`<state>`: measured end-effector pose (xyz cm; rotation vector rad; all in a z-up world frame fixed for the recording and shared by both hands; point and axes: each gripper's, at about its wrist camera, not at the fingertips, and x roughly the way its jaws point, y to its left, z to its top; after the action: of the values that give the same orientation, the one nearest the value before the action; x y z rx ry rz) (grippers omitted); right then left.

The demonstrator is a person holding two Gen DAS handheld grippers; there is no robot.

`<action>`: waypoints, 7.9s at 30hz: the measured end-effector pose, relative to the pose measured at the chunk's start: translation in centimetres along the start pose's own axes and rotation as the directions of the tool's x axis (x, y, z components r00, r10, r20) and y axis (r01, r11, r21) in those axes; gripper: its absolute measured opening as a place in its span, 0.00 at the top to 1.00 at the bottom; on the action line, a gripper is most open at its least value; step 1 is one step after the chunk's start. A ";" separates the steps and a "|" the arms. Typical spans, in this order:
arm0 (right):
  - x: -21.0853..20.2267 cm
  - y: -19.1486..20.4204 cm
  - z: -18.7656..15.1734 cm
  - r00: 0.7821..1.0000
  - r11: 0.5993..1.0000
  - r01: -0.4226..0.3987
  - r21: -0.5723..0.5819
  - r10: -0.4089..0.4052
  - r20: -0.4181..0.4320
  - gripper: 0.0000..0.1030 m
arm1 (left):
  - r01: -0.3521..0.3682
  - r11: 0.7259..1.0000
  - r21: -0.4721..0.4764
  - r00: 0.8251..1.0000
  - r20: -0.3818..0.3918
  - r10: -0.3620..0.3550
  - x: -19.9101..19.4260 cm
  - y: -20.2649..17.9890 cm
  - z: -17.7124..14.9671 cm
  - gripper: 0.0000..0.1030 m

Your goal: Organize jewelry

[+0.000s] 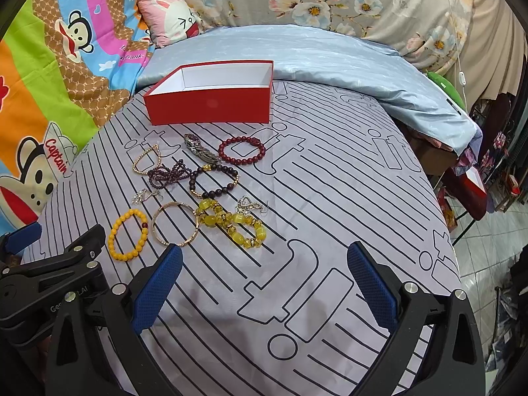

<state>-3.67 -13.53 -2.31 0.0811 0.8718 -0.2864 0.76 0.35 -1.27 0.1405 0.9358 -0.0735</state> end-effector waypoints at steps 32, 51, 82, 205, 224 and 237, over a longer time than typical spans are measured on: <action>0.6 -0.1 0.0 1.000 1.000 -0.001 0.003 0.001 -0.020 0.06 | -0.004 1.000 0.004 1.000 -0.010 0.004 0.4 0.1 0.0 0.10; 1.3 -0.3 -0.4 0.999 1.000 0.018 -0.022 -0.019 -0.036 0.07 | 0.068 0.994 -0.086 0.996 -0.047 -0.072 2.7 2.6 -0.7 0.10; 5.9 0.6 0.4 0.989 0.994 -0.092 -0.052 0.085 -0.120 0.27 | 0.145 0.989 -0.025 0.987 -0.073 -0.146 7.4 1.7 0.2 0.93; 22.0 0.1 29.9 0.943 0.943 -0.330 0.048 0.331 -0.021 0.90 | 0.281 0.955 0.098 0.950 0.112 -0.291 17.7 -5.3 30.4 0.93; 14.2 -2.1 23.0 0.958 0.958 -0.285 0.016 0.284 0.043 0.57 | 0.215 0.977 0.011 0.966 0.142 -0.214 12.7 -0.4 24.0 0.44; 9.0 -1.7 11.6 0.963 0.964 -0.267 -0.003 0.267 -0.045 0.57 | 0.205 0.976 -0.072 0.978 0.052 -0.202 9.4 2.8 12.7 0.44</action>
<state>9.92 -19.28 -1.61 0.1961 0.8944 -0.0280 16.79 1.13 -1.15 -0.0287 0.9051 -0.2291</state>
